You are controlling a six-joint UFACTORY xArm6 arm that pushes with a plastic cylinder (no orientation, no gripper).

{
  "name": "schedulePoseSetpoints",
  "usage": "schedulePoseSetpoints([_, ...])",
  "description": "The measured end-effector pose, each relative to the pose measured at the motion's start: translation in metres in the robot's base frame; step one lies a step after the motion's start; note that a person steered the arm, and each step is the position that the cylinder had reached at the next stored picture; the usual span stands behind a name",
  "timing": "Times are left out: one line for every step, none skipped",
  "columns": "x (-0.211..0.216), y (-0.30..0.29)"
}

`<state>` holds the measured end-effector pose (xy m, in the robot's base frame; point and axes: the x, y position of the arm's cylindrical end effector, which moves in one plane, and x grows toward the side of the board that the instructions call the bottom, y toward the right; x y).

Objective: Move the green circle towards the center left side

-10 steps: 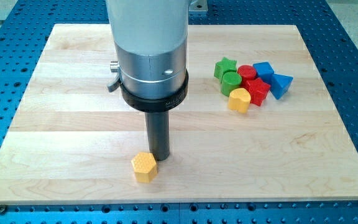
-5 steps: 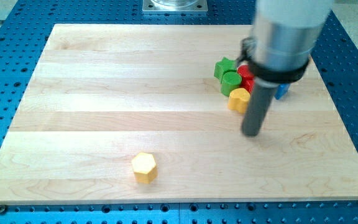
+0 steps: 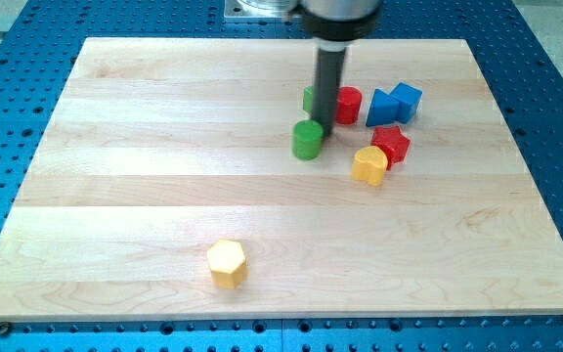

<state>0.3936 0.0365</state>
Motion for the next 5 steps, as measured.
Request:
schedulePoseSetpoints([0.018, 0.047])
schedulePoseSetpoints([0.045, 0.001])
schedulePoseSetpoints([0.043, -0.103])
schedulePoseSetpoints([0.051, -0.132])
schedulePoseSetpoints([0.062, -0.169])
